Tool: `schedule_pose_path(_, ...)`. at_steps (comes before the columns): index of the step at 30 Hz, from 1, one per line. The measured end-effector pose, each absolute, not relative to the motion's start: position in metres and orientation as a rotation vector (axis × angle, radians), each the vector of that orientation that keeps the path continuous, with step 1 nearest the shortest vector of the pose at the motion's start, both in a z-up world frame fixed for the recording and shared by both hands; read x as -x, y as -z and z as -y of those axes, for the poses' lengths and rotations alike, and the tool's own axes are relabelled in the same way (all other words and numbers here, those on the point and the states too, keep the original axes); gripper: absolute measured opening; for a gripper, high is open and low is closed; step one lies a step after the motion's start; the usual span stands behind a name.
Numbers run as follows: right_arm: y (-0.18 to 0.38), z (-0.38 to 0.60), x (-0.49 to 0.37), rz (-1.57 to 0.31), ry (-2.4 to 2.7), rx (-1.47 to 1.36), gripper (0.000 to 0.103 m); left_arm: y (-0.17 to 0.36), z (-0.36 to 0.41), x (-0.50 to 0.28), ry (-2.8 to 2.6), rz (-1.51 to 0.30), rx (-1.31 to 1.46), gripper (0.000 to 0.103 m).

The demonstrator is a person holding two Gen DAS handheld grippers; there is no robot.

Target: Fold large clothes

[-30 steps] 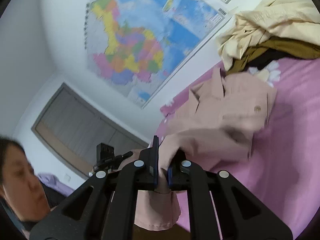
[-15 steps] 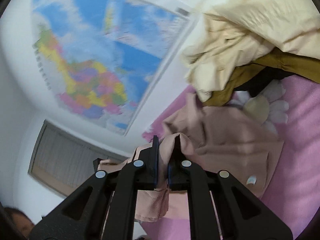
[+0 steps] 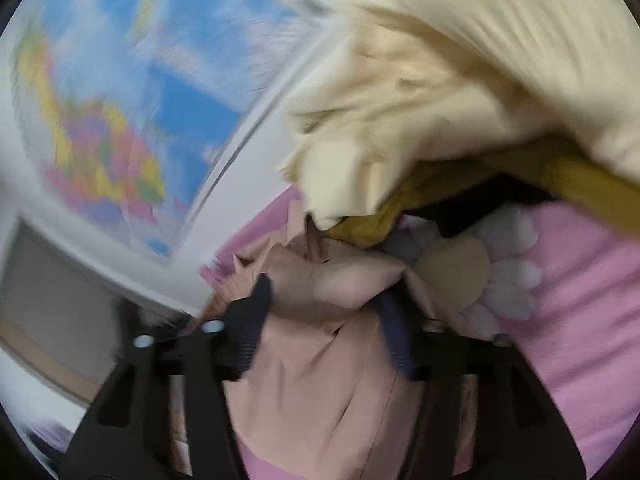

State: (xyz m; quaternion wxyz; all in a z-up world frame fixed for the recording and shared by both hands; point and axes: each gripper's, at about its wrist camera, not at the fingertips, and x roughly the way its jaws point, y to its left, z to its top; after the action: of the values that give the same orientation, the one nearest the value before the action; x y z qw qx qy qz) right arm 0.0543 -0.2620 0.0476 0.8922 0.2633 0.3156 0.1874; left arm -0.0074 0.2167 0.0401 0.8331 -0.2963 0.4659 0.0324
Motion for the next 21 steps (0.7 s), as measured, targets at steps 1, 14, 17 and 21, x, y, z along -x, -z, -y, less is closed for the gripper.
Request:
schedule_pose_path(1,-0.054,0.253,-0.044,-0.632,-0.378,-0.466,0.074,-0.046,-0.210,0.013,-0.060,-0.974,0.580,0.057)
schedule_pose_path(14,-0.030,0.182,-0.065,-0.710,-0.150,0.063,0.042,-0.024,-0.126,-0.020,-0.058,-1.076,0.224,0.039)
schedule_pose_path(17,-0.044,0.189,-0.065,-0.684,-0.193,0.010,0.025,-0.023,-0.140,-0.035,-0.076,-1.078,0.303,0.021)
schedule_pose_path(21,-0.077,0.203,-0.055,-0.604,-0.272,-0.130,0.016,-0.037,-0.177,-0.042,-0.093,-1.015,0.482,0.013)
